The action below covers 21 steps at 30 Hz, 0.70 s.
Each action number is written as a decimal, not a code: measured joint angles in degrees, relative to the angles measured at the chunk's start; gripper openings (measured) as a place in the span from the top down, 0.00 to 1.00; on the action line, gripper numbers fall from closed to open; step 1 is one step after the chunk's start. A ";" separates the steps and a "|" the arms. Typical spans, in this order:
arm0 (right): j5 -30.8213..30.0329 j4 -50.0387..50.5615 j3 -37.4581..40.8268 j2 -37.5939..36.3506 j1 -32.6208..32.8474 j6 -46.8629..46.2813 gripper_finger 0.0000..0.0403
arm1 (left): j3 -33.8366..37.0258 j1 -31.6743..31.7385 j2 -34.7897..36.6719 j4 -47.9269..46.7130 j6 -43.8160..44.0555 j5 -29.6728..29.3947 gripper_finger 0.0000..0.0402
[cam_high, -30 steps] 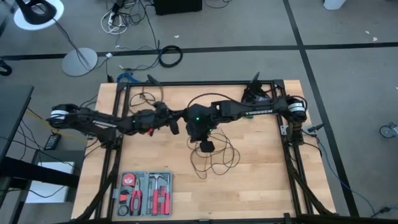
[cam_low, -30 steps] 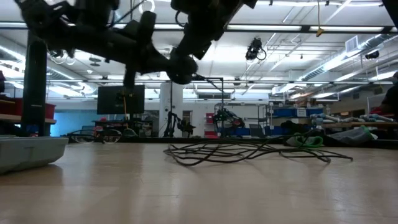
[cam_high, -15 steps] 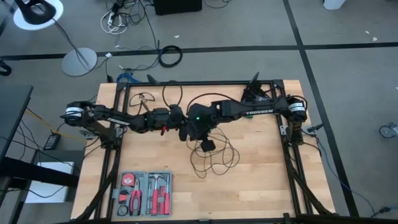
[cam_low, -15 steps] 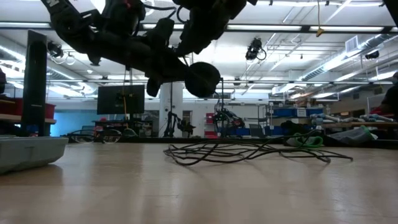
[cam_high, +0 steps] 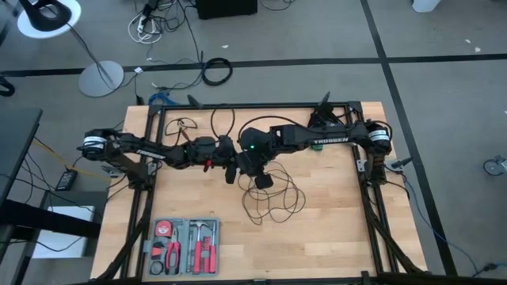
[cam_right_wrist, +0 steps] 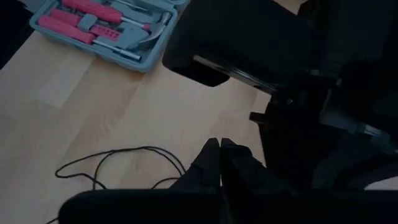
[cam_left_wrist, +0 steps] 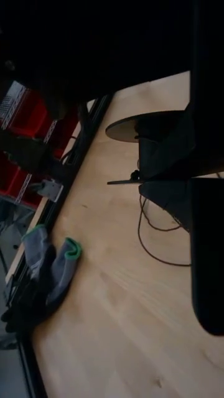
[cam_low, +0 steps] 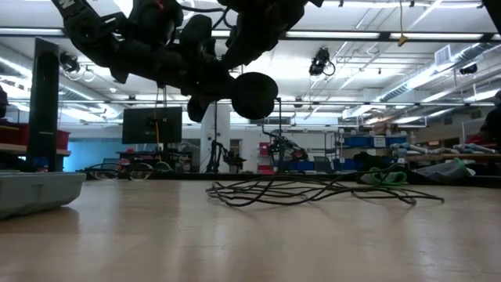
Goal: Coil cords
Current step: Coil the black wire onto the black spool
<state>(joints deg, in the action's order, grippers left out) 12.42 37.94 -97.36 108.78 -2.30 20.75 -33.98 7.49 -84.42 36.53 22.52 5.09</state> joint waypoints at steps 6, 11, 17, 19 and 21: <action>-3.47 -0.06 0.04 -0.87 -0.05 0.09 1.00 | -0.02 0.02 0.04 -1.52 0.02 0.12 1.00; -3.46 -0.97 0.07 -1.26 -0.12 0.07 1.00 | -0.02 0.02 0.09 -1.89 -0.10 0.12 1.00; -0.83 -3.99 0.09 -1.15 -0.16 0.53 1.00 | -0.02 0.02 0.11 -0.80 -0.34 1.78 1.00; -0.73 -4.46 0.09 -1.15 -0.35 0.53 1.00 | -0.02 0.00 0.11 -0.32 -0.98 2.26 1.00; -1.55 -4.87 0.09 -1.15 -0.64 0.55 1.00 | -0.02 0.00 0.10 -0.10 -1.19 2.64 1.00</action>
<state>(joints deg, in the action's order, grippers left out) 10.87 33.07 -97.27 107.63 -2.94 21.30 -33.99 7.49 -84.32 36.43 21.33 7.74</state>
